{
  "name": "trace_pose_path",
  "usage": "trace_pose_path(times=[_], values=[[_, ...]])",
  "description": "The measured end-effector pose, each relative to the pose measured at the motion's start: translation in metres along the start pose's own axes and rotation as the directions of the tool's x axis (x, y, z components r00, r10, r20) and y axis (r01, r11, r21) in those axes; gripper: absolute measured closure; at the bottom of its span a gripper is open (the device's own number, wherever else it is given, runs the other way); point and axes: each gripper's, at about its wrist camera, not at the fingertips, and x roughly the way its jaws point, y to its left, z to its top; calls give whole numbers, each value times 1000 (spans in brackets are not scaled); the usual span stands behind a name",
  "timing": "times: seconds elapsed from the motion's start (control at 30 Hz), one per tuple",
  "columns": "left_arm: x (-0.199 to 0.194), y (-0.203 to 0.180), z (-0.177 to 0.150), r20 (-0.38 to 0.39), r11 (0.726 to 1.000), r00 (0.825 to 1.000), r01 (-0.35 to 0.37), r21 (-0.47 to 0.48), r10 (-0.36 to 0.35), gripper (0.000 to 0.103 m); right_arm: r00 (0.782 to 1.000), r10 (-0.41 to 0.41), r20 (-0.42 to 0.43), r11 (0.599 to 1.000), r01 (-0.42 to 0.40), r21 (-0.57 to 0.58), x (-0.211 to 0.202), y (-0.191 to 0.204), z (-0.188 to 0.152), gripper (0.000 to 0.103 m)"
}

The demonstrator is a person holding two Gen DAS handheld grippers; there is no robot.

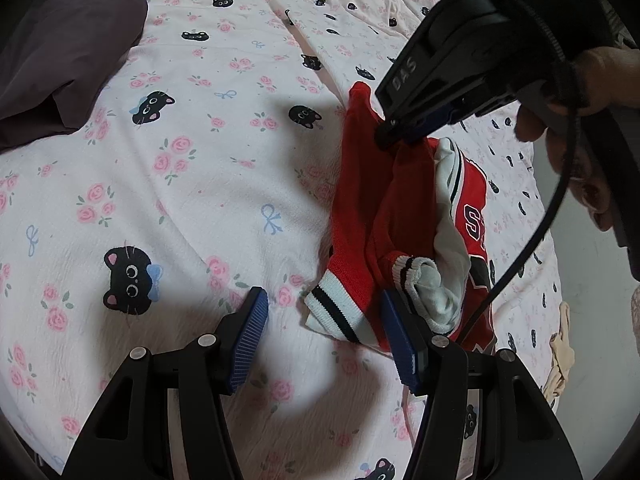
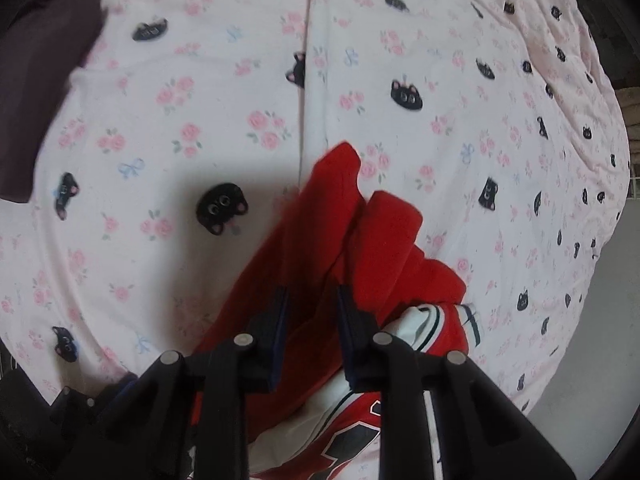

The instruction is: Fold clothes

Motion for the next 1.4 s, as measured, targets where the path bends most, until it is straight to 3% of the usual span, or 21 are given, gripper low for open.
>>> trace_pose_path(times=[0.17,0.23,0.57,0.6,0.83,1.2,1.4], values=[[-1,2,1,-1,1000,1000,6,1,-6,50,999,-23,-37,999,24,23,16,-6,5,80],[-1,2,2,-2,1000,1000,5,0,-5,50,999,-27,-41,999,28,21,20,-7,4,88],[0,1,2,-2,1000,1000,5,-1,-5,50,1000,2,-6,1000,-2,6,-3,-16,1,98],[0,1,2,-2,1000,1000,5,-2,-5,50,1000,1,-6,1000,-1,7,-3,-16,1,103],[-2,2,1,-1,1000,1000,9,1,-9,50,996,87,17,993,-88,75,-2,-28,1,102],[-2,4,3,-6,1000,1000,16,-3,-16,50,997,78,-26,996,-77,55,5,-12,6,99],[-1,4,3,-8,1000,1000,17,-5,-17,50,997,65,-31,996,-63,64,5,-17,7,84]])
